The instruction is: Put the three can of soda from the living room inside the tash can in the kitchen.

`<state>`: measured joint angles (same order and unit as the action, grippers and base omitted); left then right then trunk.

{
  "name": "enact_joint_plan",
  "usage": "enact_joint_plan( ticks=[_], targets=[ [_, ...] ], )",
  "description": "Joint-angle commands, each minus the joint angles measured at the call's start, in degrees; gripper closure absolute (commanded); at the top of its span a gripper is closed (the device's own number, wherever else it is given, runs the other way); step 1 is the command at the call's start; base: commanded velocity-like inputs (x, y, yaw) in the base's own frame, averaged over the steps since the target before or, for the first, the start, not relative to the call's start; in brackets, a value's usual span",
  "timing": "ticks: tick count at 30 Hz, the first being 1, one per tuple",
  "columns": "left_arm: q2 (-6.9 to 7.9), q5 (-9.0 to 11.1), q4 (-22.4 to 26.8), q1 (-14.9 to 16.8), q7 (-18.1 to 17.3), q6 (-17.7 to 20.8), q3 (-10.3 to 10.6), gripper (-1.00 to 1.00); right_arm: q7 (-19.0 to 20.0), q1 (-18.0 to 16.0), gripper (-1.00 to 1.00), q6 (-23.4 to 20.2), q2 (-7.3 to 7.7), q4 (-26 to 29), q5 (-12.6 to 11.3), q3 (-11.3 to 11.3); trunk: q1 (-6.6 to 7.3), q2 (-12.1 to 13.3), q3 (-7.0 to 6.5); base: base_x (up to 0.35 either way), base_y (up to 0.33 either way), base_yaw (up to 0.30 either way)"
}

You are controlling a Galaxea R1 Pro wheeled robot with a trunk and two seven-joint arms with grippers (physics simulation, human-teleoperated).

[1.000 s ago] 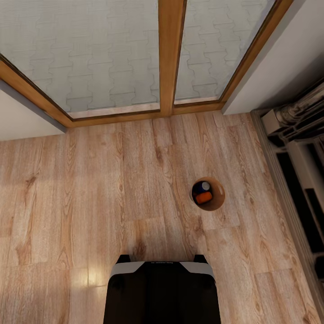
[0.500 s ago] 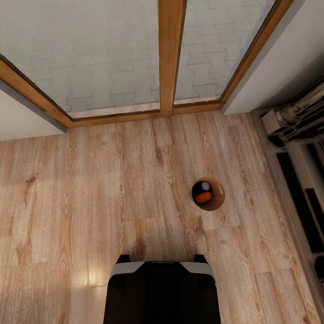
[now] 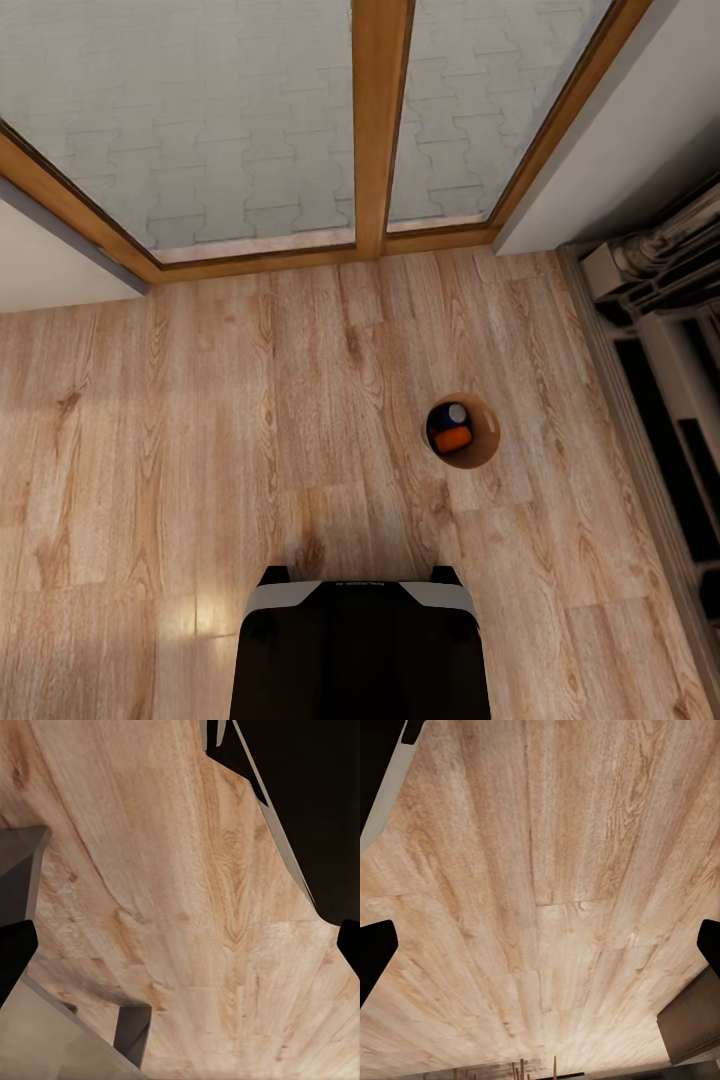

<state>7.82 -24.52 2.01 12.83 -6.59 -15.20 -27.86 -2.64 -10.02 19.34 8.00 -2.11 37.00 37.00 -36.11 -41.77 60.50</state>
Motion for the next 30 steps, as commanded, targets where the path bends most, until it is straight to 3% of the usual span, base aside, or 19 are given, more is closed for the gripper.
enact_joint_plan(
  ticks=[1,30],
  targets=[
    [0.00,0.00,0.00,0.00,0.00,0.00,0.00,-1.00,0.00,0.00,-1.00,0.00,0.00,0.00,0.00,0.00,0.00,0.00,0.00,0.000,0.000,0.000],
    [0.00,0.00,0.01,0.00,0.00,0.00,0.00,-1.00,0.00,0.00,-1.00,0.00,0.00,0.00,0.00,0.00,0.00,0.00,0.00,0.000,0.000,0.000]
  ],
)
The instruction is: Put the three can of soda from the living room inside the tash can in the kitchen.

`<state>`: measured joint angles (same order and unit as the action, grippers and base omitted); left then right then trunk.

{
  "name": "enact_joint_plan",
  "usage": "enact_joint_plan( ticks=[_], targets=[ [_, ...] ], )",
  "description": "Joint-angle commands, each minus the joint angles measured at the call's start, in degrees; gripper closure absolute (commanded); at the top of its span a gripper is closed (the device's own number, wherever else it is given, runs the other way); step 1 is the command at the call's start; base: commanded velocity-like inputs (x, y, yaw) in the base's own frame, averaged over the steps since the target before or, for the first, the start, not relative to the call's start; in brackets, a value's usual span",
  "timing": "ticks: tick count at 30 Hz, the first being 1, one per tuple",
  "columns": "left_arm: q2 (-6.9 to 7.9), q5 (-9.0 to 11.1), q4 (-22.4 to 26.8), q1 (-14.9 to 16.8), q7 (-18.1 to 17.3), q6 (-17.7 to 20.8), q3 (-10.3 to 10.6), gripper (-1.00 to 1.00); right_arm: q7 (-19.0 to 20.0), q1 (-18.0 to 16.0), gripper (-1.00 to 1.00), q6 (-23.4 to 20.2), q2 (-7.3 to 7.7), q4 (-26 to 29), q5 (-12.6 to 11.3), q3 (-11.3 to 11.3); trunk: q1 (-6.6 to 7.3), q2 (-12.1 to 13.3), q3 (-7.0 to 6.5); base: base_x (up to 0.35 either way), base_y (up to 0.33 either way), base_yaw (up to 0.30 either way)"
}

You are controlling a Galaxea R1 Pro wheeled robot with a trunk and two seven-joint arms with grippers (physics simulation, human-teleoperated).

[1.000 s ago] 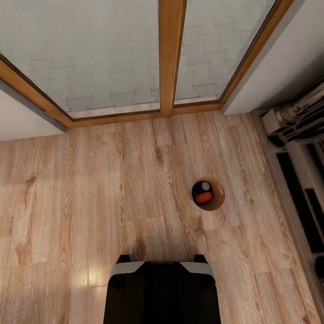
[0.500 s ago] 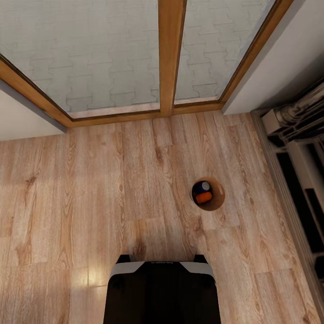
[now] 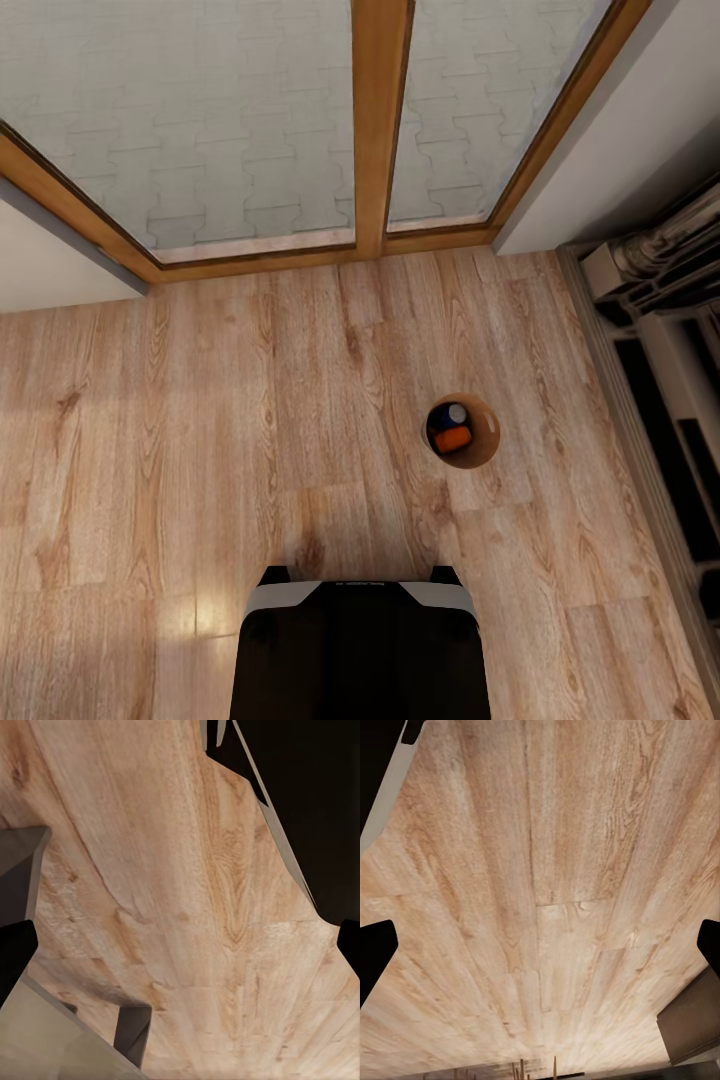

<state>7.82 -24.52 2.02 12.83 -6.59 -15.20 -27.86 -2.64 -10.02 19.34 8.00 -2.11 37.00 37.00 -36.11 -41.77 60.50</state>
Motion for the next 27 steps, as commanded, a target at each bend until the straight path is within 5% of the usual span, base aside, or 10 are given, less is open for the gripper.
enact_joint_plan(
  ticks=[1,27],
  targets=[
    [0.00,0.00,0.00,0.00,0.00,0.00,0.00,-1.00,0.00,0.00,-1.00,0.00,0.00,0.00,0.00,0.00,0.00,0.00,0.00,0.000,0.000,0.000],
    [0.00,0.00,0.00,0.00,0.00,0.02,0.00,-1.00,0.00,0.00,-1.00,0.00,0.00,0.00,0.00,0.00,0.00,0.00,0.00,0.000,0.000,0.000]
  ],
)
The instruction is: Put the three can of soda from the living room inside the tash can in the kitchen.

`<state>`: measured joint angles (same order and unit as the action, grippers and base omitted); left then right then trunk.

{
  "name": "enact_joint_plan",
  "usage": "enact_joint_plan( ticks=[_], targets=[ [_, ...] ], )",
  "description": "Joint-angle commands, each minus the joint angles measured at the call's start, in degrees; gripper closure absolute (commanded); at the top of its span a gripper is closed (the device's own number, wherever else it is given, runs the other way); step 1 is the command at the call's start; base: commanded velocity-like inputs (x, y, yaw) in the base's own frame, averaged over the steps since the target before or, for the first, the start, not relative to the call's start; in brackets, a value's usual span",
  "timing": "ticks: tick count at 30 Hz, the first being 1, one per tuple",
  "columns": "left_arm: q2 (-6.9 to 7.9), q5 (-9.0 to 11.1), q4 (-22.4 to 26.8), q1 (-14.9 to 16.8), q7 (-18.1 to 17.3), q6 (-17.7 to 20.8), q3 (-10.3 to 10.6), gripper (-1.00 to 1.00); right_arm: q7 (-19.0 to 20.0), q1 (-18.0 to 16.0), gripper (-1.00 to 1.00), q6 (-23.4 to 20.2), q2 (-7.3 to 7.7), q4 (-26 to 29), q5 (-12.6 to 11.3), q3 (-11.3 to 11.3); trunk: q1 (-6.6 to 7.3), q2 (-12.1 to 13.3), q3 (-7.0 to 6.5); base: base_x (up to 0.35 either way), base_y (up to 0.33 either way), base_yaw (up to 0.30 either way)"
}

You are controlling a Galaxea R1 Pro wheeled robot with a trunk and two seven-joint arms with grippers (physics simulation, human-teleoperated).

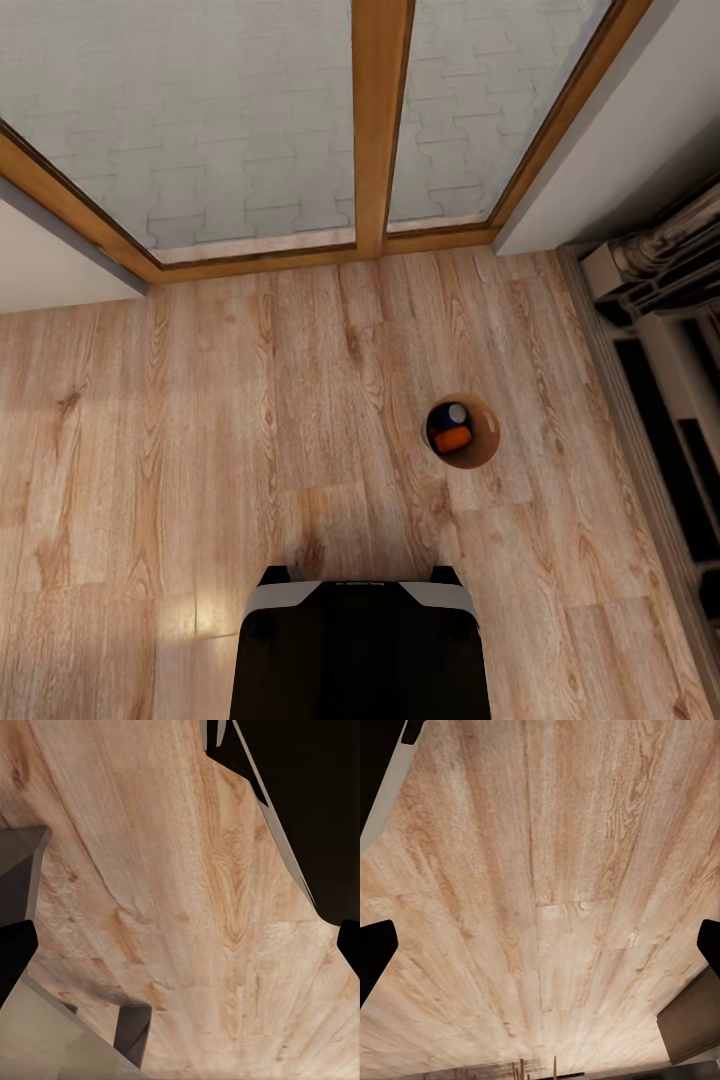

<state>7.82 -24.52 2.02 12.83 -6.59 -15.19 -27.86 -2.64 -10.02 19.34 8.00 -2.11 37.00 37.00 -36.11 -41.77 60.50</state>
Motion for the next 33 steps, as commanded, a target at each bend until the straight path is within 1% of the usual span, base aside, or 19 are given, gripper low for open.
enact_joint_plan(
  ticks=[1,33],
  targets=[
    [0.00,0.00,0.00,0.00,0.00,0.00,0.00,-1.00,0.00,0.00,-1.00,0.00,0.00,0.00,0.00,0.00,0.00,0.00,0.00,0.000,0.000,0.000],
    [0.00,0.00,-0.01,0.00,0.00,-0.02,0.00,-1.00,0.00,0.00,-1.00,0.00,0.00,0.00,0.00,0.00,0.00,0.00,0.00,0.000,0.000,0.000]
  ],
)
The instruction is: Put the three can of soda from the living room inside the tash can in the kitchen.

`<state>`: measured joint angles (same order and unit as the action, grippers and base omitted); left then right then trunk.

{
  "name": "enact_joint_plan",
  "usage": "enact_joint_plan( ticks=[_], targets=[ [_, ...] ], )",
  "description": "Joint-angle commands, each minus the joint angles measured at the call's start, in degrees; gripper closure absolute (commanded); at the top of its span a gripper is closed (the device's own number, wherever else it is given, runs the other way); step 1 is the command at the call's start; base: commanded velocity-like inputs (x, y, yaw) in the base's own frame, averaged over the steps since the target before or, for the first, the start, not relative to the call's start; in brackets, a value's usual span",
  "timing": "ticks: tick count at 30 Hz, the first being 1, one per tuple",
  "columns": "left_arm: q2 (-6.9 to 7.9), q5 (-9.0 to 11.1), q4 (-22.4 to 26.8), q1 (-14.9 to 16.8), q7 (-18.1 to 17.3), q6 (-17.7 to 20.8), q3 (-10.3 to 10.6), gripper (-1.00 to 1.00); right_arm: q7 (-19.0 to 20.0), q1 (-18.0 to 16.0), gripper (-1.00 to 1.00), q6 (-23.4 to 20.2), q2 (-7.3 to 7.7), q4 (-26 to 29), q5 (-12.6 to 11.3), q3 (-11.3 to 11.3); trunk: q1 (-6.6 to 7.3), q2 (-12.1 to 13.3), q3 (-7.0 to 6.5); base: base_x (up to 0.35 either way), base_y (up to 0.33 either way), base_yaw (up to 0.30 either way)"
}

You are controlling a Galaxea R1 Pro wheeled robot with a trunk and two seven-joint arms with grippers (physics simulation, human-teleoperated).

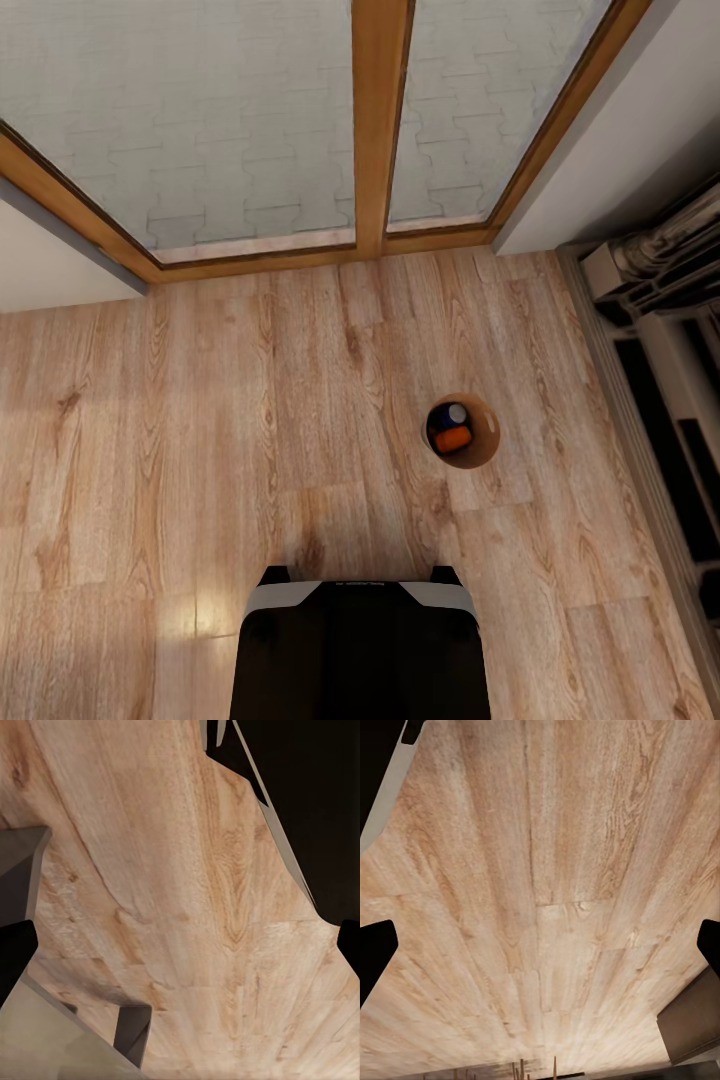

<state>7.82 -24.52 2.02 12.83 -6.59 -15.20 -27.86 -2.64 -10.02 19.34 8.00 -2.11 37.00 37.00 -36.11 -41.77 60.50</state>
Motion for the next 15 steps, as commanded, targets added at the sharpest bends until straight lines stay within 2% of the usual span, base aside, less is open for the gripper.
enact_joint_plan(
  ticks=[1,15],
  targets=[
    [0.00,0.00,0.00,0.00,0.00,0.00,0.00,-1.00,0.00,0.00,-1.00,0.00,0.00,0.00,0.00,0.00,0.00,0.00,0.00,0.000,0.000,0.000],
    [0.00,0.00,-0.01,0.00,0.00,0.01,0.00,-1.00,0.00,0.00,-1.00,0.00,0.00,0.00,0.00,0.00,0.00,0.00,0.00,0.000,0.000,0.000]
  ],
)
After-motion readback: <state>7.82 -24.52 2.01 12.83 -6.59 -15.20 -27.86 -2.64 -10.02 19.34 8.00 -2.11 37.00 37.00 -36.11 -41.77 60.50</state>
